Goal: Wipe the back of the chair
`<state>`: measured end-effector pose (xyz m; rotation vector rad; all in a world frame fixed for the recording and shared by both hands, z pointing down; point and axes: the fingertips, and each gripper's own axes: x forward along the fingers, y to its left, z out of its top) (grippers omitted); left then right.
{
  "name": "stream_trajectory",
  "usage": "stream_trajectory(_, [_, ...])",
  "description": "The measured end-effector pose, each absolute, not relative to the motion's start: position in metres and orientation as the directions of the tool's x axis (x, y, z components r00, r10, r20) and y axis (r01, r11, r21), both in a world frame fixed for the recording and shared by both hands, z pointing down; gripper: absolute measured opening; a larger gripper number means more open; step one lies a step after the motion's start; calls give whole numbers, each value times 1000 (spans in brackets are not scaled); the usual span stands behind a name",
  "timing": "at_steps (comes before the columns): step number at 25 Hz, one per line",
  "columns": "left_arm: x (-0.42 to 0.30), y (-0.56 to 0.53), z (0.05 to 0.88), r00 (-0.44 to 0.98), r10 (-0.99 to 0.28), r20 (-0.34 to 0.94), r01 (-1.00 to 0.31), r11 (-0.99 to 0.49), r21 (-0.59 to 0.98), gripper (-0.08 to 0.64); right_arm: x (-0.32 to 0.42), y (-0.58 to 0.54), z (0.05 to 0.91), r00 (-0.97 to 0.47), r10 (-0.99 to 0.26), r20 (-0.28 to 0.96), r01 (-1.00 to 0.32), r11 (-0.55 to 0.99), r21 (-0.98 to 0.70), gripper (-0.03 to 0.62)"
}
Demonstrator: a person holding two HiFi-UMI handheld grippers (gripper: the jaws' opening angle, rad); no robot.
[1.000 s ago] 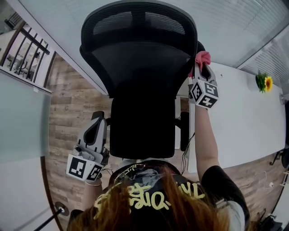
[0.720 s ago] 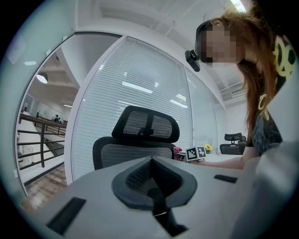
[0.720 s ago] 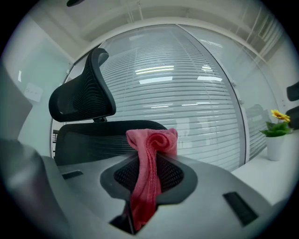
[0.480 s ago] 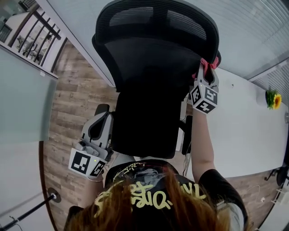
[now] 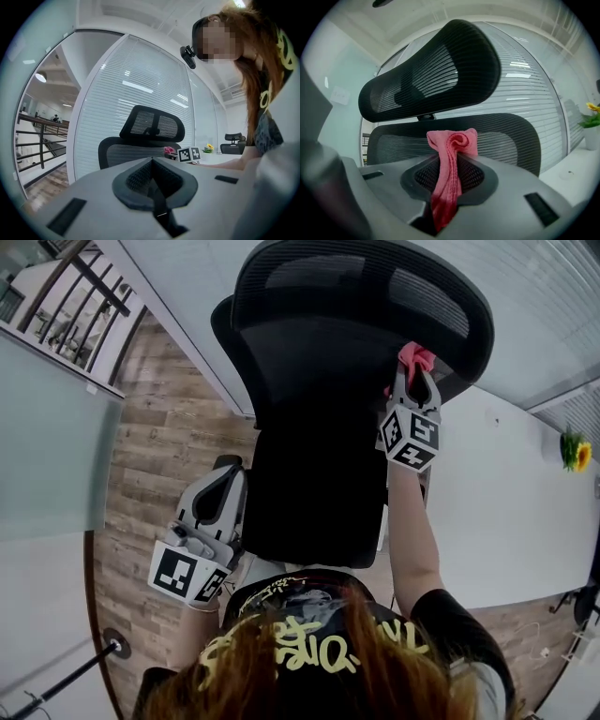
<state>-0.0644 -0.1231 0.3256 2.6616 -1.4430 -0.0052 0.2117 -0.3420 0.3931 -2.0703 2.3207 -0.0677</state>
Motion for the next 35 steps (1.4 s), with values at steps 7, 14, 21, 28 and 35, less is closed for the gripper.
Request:
stream_trajectory(7, [-92, -116, 319, 537, -843, 34, -840, -531, 109, -11, 165, -338, 390, -145, -989, 0, -988, 145, -62, 71])
stream_trajectory(14, [-114, -117, 317, 519, -854, 36, -851, -511, 122, -11, 114, -343, 386, -199, -980, -6, -977, 199, -69, 71])
stream_trajectory(21, [-132, -118, 324, 518, -854, 51, -851, -509, 129, -11, 61, -352, 393, -257, -966, -4, -964, 257, -68, 71])
stream_trajectory(28, [-154, -113, 326, 475, -878, 56, -877, -467, 118, -11, 9, -358, 397, -333, -943, -13, -940, 333, -76, 71])
stream_trajectory(35, [-170, -109, 325, 455, -888, 67, -888, -447, 112, -11, -31, -358, 398, -386, -922, -14, -920, 386, -73, 71])
